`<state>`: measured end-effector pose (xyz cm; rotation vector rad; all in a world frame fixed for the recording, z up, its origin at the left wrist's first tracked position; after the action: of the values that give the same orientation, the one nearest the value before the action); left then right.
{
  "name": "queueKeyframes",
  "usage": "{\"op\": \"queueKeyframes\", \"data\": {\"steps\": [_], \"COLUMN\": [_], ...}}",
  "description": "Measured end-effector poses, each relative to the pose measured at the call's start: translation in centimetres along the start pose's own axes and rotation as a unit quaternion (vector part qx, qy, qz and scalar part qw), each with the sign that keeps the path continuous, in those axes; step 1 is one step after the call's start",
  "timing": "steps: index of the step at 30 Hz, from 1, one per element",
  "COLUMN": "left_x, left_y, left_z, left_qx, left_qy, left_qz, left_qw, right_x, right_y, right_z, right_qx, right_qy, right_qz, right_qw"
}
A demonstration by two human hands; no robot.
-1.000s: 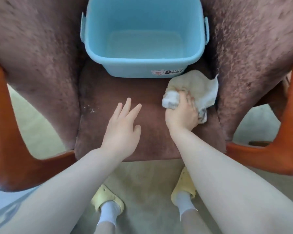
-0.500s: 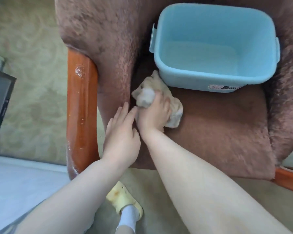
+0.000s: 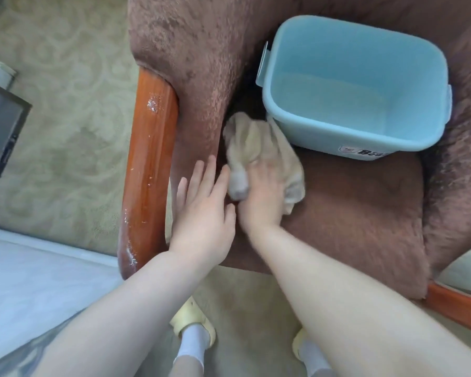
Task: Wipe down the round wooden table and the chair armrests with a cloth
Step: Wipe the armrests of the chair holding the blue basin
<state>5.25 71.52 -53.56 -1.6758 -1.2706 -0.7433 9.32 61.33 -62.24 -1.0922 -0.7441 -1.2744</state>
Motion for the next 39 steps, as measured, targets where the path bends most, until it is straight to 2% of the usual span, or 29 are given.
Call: {"op": "queueKeyframes", "data": {"steps": [2, 4, 5, 7, 8, 9, 10, 11, 12, 13, 15, 16, 18, 19, 21, 23, 25, 26, 27, 28, 30, 33, 34, 36, 38, 39], "left_x": [2.3, 5.7, 7.5, 11.0, 12.7, 14.3, 15.9, 17.4, 18.7, 19.9, 21.0, 21.1, 20.7, 20.6, 20.5, 20.3, 19.6, 19.0, 18.4, 17.9, 17.4, 17.5, 17.5, 16.8, 15.4, 14.8], "left_y": [0.1, 0.8, 1.4, 2.9, 3.7, 4.6, 5.6, 6.7, 7.8, 8.7, 10.1, 10.5, 10.7, 10.7, 10.4, 10.1, 9.3, 8.8, 8.4, 8.1, 7.8, 7.2, 6.7, 5.2, 3.4, 2.6], "left_z": [-1.7, -3.8, -4.6, -5.6, -5.6, -5.2, -4.5, -3.5, -2.4, -1.1, 1.0, 1.4, 1.5, 1.5, 1.8, 2.4, 3.1, 3.3, 3.4, 3.4, 3.1, 3.4, 3.8, 4.6, 5.1, 5.1], "left_qx": [-0.076, -0.179, -0.228, -0.307, -0.331, -0.341, -0.338, -0.323, -0.299, -0.27, -0.227, -0.22, -0.222, -0.228, -0.245, -0.25, -0.242, -0.24, -0.236, -0.23, -0.215, -0.213, -0.204, -0.151, -0.099, -0.081], "left_qy": [0.04, 0.101, 0.137, 0.211, 0.243, 0.27, 0.292, 0.308, 0.317, 0.319, 0.289, 0.252, 0.173, 0.147, 0.125, 0.104, 0.077, 0.065, 0.051, 0.031, -0.02, -0.053, -0.072, -0.129, -0.185, -0.208], "left_qz": [-0.041, -0.088, -0.099, -0.096, -0.088, -0.081, -0.075, -0.068, -0.059, -0.047, -0.011, 0.011, 0.028, 0.023, 0.008, -0.007, -0.017, -0.022, -0.025, -0.029, -0.039, -0.044, -0.043, -0.023, -0.003, 0.004], "left_qw": [0.995, 0.975, 0.959, 0.923, 0.908, 0.897, 0.892, 0.892, 0.898, 0.907, 0.93, 0.943, 0.959, 0.962, 0.961, 0.963, 0.967, 0.968, 0.97, 0.972, 0.976, 0.975, 0.975, 0.98, 0.978, 0.975], "right_x": [-3.7, -3.2, -2.2, 0.2, 1.7, 3.6, 5.8, 8.4, 11.3, 13.9, 16.7, 16.8, 14.6, 13.4, 11.9, 11.2, 11.3, 11.7, 12.3, 13.0, 13.2, 11.8, 10.9, 9.6, 10.0, 11.0], "right_y": [-3.7, -4.9, -4.9, -4.5, -4.1, -3.3, -2.2, -0.6, 0.8, 1.9, 3.1, 3.1, 1.1, -0.7, -5.5, -9.4, -10.8, -10.0, -8.3, -6.1, -2.4, -4.1, -6.4, -11.0, -12.7, -11.5], "right_z": [2.5, 1.7, 0.9, -1.4, -3.0, -4.3, -5.0, -5.0, -4.4, -3.4, 0.2, 3.1, 9.2, 12.1, 15.6, 16.1, 13.4, 11.8, 10.7, 10.1, 11.1, 15.2, 15.5, 14.7, 12.0, 10.7], "right_qx": [0.081, 0.159, 0.207, 0.288, 0.288, 0.259, 0.218, 0.152, 0.083, 0.025, -0.024, -0.025, -0.032, -0.022, 0.015, 0.162, 0.288, 0.287, 0.237, 0.152, 0.021, -0.012, 0.014, 0.147, 0.28, 0.307], "right_qy": [-0.053, -0.081, -0.091, -0.125, -0.153, -0.171, -0.165, -0.108, 0.0, 0.139, 0.368, 0.424, 0.474, 0.481, 0.418, 0.3, 0.208, 0.205, 0.231, 0.276, 0.372, 0.396, 0.381, 0.309, 0.223, 0.201], "right_qz": [0.064, 0.105, 0.149, 0.28, 0.35, 0.393, 0.394, 0.349, 0.269, 0.172, 0.005, -0.036, -0.073, -0.089, -0.127, -0.1, -0.083, -0.074, -0.067, -0.076, -0.122, -0.181, -0.169, -0.093, -0.027, -0.029], "right_qw": [0.993, 0.978, 0.963, 0.907, 0.878, 0.865, 0.877, 0.918, 0.96, 0.975, 0.929, 0.904, 0.877, 0.872, 0.899, 0.935, 0.931, 0.933, 0.941, 0.946, 0.92, 0.9, 0.909, 0.935, 0.933, 0.93]}}
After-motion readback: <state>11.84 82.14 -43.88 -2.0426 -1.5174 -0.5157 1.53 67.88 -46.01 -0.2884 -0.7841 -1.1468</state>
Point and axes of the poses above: each hand's wrist, its own y-axis towards the middle knuckle, its own x-axis out of the back of the hand, z = x × y, the point moved 6 cm from there along y, towards the middle knuckle, and after that the axes turned 4 degrees about -x, right-handed, at the moved point
